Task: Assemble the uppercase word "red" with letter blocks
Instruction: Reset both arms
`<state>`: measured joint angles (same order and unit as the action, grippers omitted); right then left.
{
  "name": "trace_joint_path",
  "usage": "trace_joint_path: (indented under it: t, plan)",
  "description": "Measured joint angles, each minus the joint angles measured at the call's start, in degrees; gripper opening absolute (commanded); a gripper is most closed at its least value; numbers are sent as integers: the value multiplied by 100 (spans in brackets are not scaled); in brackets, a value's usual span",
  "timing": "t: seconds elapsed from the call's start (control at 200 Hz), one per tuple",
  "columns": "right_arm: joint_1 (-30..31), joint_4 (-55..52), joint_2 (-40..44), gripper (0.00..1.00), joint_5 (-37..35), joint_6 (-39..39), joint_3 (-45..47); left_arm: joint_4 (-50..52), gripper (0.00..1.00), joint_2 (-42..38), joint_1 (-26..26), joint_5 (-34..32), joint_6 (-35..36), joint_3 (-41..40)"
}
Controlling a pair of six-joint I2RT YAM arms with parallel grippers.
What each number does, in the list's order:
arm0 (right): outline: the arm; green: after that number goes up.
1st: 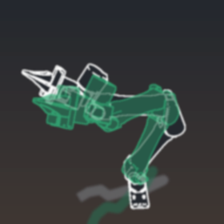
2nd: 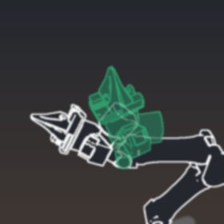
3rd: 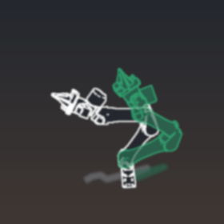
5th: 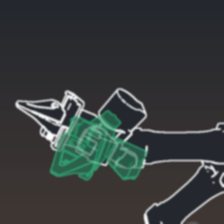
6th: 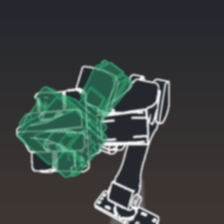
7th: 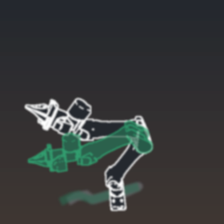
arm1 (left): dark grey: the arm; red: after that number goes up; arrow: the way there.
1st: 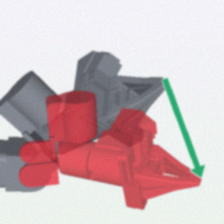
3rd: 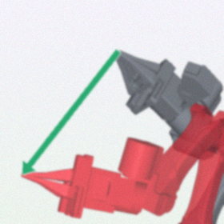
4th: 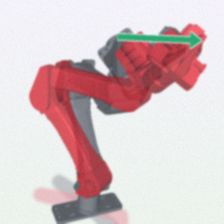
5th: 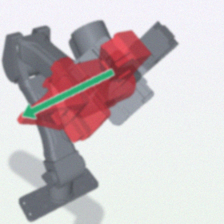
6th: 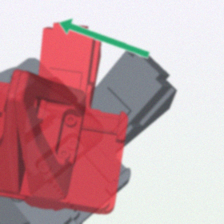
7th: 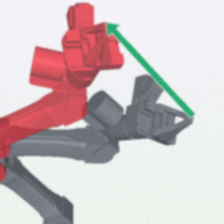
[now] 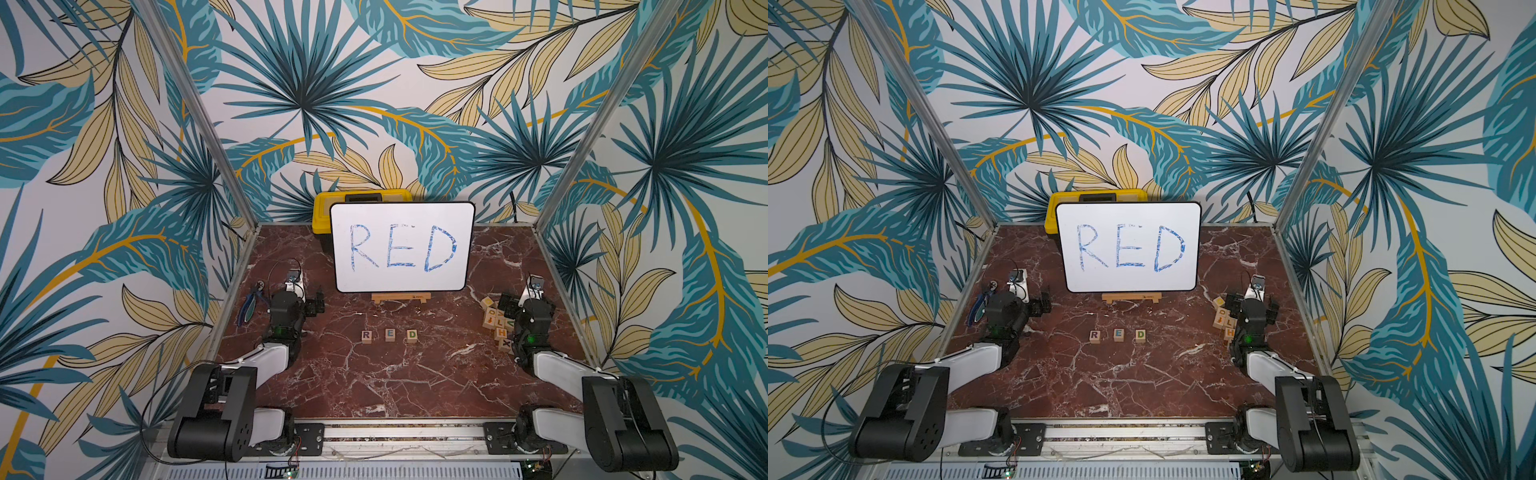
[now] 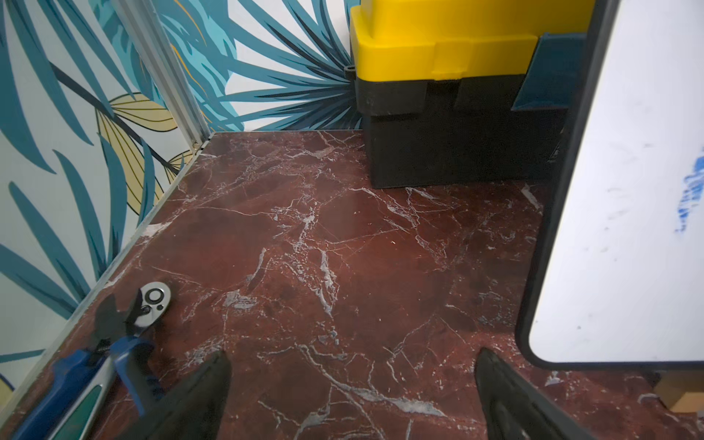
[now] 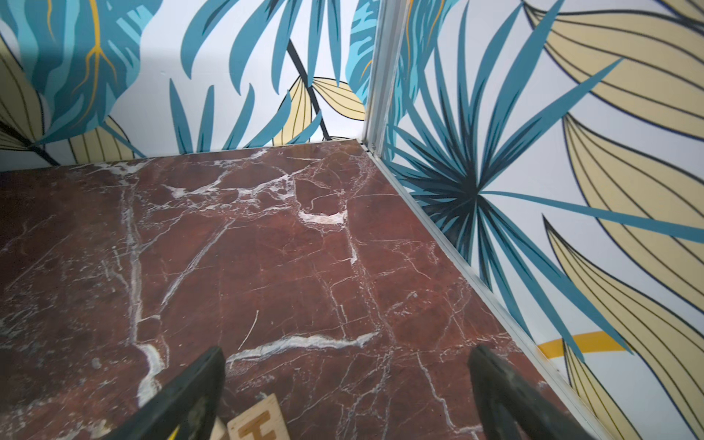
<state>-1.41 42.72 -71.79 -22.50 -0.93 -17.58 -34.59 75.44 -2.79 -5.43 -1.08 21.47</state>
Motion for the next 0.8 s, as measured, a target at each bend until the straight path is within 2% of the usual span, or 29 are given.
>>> trace_joint_path:
  t: [0.18, 0.345, 0.611, 0.796]
  plan:
    - [-28, -214, 146, 99, 306, -11, -105, -24, 100, 138, 208, 33, 157, 31]
    - [-85, -605, 181, 98, 584, -17, -376, -140, 100, 973, 389, 490, 146, 461]
    - [-234, -726, 273, 98, 739, -15, -378, -782, 100, 1110, 466, 667, 39, 387]
    - [-417, -627, 144, 100, 1241, 492, -350, -1010, 100, 1147, 490, 678, 11, 352]
